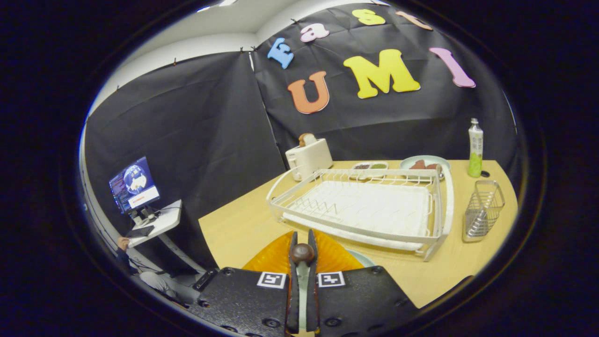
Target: Take the plate from the dish rack, then take the spoon from the basket and place it into the plate.
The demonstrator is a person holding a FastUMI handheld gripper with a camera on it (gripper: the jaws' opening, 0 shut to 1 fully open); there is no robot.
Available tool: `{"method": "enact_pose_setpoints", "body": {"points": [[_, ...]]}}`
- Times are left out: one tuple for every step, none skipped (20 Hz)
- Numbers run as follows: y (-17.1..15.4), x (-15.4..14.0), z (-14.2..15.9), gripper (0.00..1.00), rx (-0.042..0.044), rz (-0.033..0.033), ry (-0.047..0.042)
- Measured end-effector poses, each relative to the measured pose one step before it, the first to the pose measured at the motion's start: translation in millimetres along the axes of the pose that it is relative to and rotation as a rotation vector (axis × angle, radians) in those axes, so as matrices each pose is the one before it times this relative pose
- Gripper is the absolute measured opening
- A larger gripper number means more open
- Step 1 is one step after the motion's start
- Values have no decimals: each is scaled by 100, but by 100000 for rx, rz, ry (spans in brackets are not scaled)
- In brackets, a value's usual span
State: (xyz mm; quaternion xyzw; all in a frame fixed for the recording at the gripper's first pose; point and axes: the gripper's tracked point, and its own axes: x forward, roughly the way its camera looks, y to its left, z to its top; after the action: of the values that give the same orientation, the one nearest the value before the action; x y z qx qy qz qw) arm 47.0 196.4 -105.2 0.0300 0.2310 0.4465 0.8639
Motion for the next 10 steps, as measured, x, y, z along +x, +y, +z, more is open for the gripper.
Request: {"method": "enact_pose_setpoints", "body": {"points": [[-28, 129, -351, 11, 396, 502, 581], [-60, 162, -425, 12, -206, 344, 866], [-67, -66, -265, 12, -335, 607, 142], [8, 219, -70, 13, -220, -663, 128], [-444, -99, -94, 17, -642, -2659, 309], [-872, -187, 293, 20, -797, -2804, -1166], [-594, -338, 220, 27, -405, -2275, -1197], [-766, -235, 142, 34, -203, -2857, -1255], [-909, -223, 211, 50, -185, -2735, -968], [-733, -154, 280, 56, 38, -2497, -1205]]}}
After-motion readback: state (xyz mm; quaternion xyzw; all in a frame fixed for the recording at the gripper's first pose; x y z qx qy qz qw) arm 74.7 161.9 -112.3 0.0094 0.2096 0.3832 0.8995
